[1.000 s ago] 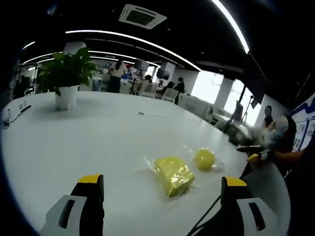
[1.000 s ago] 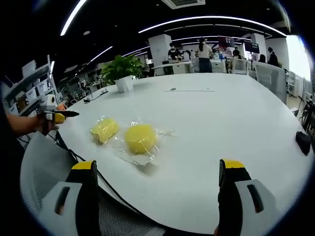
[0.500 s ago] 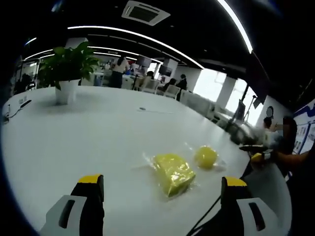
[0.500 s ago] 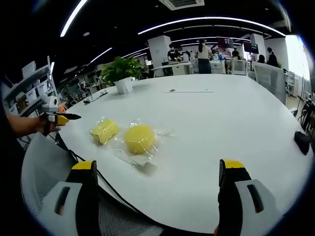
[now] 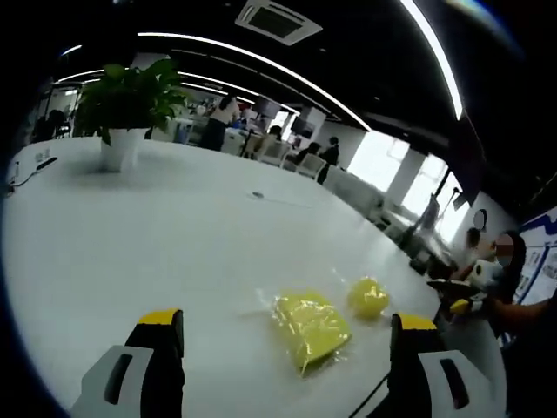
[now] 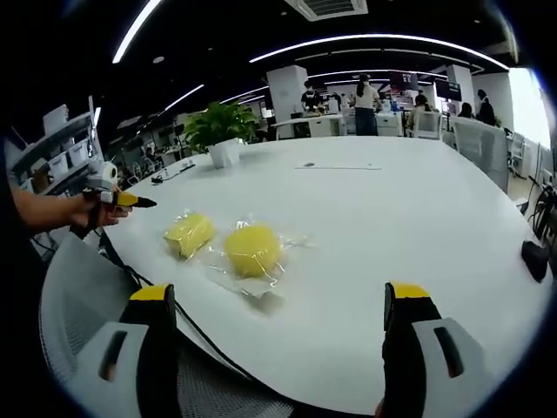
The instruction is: Compare the silicone blocks by pressing each to a similar depth, holding the contact briefly, and releasing to observe deformation and rebound differences across the visible hardness samples.
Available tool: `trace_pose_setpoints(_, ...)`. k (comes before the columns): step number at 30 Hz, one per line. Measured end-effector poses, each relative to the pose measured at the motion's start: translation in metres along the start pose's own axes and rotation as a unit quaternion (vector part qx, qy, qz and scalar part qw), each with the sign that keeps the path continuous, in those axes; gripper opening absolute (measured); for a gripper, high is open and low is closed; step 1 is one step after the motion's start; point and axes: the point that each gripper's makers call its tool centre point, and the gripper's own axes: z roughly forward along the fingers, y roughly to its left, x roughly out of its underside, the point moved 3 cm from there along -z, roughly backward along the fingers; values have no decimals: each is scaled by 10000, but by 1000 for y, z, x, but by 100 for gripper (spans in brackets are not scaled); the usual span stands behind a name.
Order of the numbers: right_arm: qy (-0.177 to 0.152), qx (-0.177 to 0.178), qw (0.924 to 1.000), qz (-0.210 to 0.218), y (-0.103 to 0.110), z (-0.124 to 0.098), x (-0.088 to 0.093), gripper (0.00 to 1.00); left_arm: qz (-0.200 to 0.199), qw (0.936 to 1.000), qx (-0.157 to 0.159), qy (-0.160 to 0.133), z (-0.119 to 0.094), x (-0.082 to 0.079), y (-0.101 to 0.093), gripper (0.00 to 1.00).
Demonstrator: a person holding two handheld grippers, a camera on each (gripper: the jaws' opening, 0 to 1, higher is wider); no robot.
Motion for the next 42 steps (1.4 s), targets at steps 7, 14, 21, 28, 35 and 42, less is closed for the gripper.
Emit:
trace_pose_setpoints(7, -38, -18, 10000, 44, 2, 0, -2, 93, 27, 9997, 32, 253, 23, 1, 6, 100)
trace_pose_setpoints(14, -13, -44, 10000, 27, 5, -1, -1, 93, -439, 9984, 97, 334, 44, 3, 15, 98)
trace_pose_setpoints(21, -20, -17, 10000, 15, 3, -4, 0, 92, -694, 9962, 240, 461, 58, 12, 14, 89)
trace_pose_setpoints(28, 16, -25, 10000, 7, 4, -4, 2, 91, -1903, 9809, 264, 286, 66, 14, 22, 62)
trace_pose_setpoints(35, 62, -18, 10000, 17, 3, -7, 4, 91, -2090, 9768, 251, 384, 74, 23, 24, 42)
trace_pose_setpoints(42, 70, -5, 10000, 16, 0, -9, 1, 90, -2617, 9635, 358, 430, 80, 28, 23, 19)
